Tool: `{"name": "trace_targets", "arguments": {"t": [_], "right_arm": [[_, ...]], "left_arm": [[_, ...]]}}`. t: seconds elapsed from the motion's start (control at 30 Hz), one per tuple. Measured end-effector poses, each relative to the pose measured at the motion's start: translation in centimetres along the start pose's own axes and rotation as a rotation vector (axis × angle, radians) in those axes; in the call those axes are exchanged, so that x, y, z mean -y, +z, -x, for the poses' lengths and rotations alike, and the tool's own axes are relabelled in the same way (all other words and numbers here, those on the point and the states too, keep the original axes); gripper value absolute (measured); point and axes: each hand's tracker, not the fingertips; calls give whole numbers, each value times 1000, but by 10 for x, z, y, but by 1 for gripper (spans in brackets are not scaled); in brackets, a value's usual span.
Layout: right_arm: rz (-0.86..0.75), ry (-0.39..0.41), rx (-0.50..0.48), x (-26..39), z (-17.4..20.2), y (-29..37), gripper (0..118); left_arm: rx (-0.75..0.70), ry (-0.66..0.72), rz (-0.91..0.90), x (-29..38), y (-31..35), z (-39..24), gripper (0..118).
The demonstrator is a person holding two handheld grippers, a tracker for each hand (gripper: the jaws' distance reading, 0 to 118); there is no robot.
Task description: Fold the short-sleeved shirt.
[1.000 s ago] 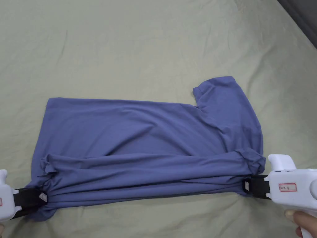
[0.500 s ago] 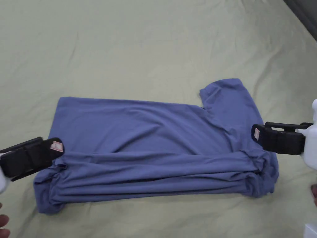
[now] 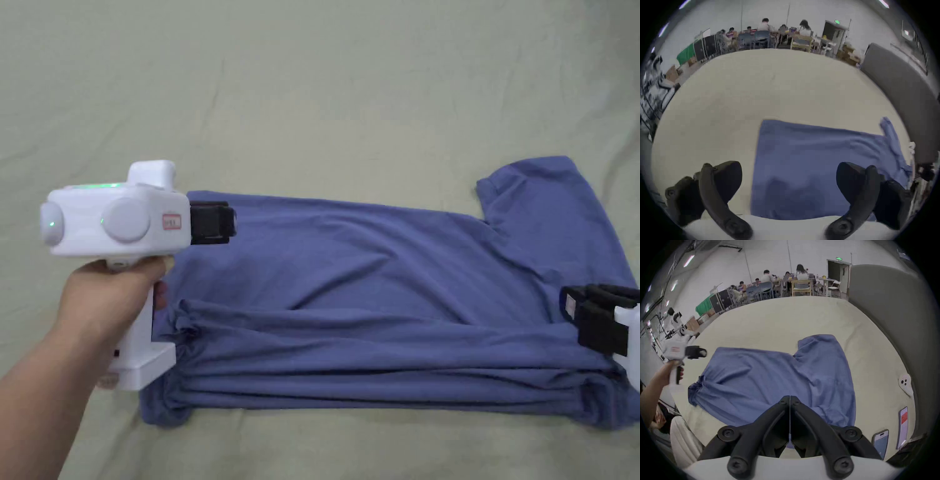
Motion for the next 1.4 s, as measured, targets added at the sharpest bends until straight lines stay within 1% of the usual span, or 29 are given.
{"name": "trace_targets", "arguments": {"t": [0.07,0.1,0.17,0.23,0.27,0.3,0.33,0.4,0.43,0.5,0.57,0.63,0.67,0.7,0.73,0.77,0.83,0.9,0.93,0.97,1.0,1.03,1.07,1.1,1.13,1.17,1.23,1.33,1.4], "right_arm": [[0,-7,12,-1,1,3,3],[4,-11,20,0,0,2,3],[15,-18,35,2,-8,-2,3],[36,-26,60,5,-14,-7,3],[45,-31,75,6,-17,-10,3],[55,-41,83,6,-25,-14,3],[61,-49,90,5,-29,-17,3],[78,-77,101,2,-38,-25,3],[83,-85,101,-2,-45,-29,3],[86,-89,90,-15,-57,-41,3],[77,-95,82,-36,-73,-55,3],[77,-135,22,-63,-94,-77,6],[116,-168,-9,-81,-109,-96,38],[160,-188,-12,-95,-118,-112,94],[229,-188,26,-104,-123,-131,117],[171,-172,36,-108,-130,-153,111],[271,-157,91,-121,-140,-182,115],[369,-201,136,-123,-146,-203,114],[382,-229,146,-120,-148,-211,106],[394,-250,140,-120,-148,-211,83],[383,-237,173,-120,-143,-209,61],[372,-164,319,-122,-137,-203,37],[305,-113,289,-122,-134,-194,14],[277,-111,184,-125,-132,-186,4],[272,-131,98,-127,-131,-176,4],[244,-125,108,-129,-125,-164,4],[170,-13,111,-134,-114,-136,4],[114,42,68,-133,-102,-82,4],[100,53,38,-121,-98,-42,4]], "left_arm": [[-97,33,145,-21,-31,8,118],[-118,58,153,-27,-45,10,115],[-86,65,118,-32,-63,9,97],[-76,54,165,-35,-72,2,97],[-98,68,150,-39,-68,0,88],[-109,91,133,-44,-62,-3,61],[-105,85,93,-44,-56,-3,0],[1,55,22,-49,-42,-8,0],[-32,66,8,-51,-35,-11,0],[34,80,-11,-55,-27,-4,0],[47,111,-42,-60,-14,2,0],[83,138,-63,-63,-4,8,0],[100,153,-78,-65,4,13,0],[110,157,-83,-66,9,16,0],[113,155,-82,-65,12,17,0],[97,139,-99,-65,15,17,0],[89,108,-96,-64,18,18,0],[86,90,-71,-59,15,15,0],[80,87,-71,-58,12,16,0],[77,86,-65,-58,9,18,0],[74,91,-57,-54,6,18,0],[74,101,-51,-53,3,20,0],[75,111,-45,-52,0,23,0],[79,120,-39,-51,-3,27,0],[81,128,-38,-50,-4,29,0],[76,132,-46,-49,-3,31,0],[89,141,-53,-47,1,36,0],[134,141,-98,-39,25,41,0],[181,109,-143,-23,55,43,0]]}}
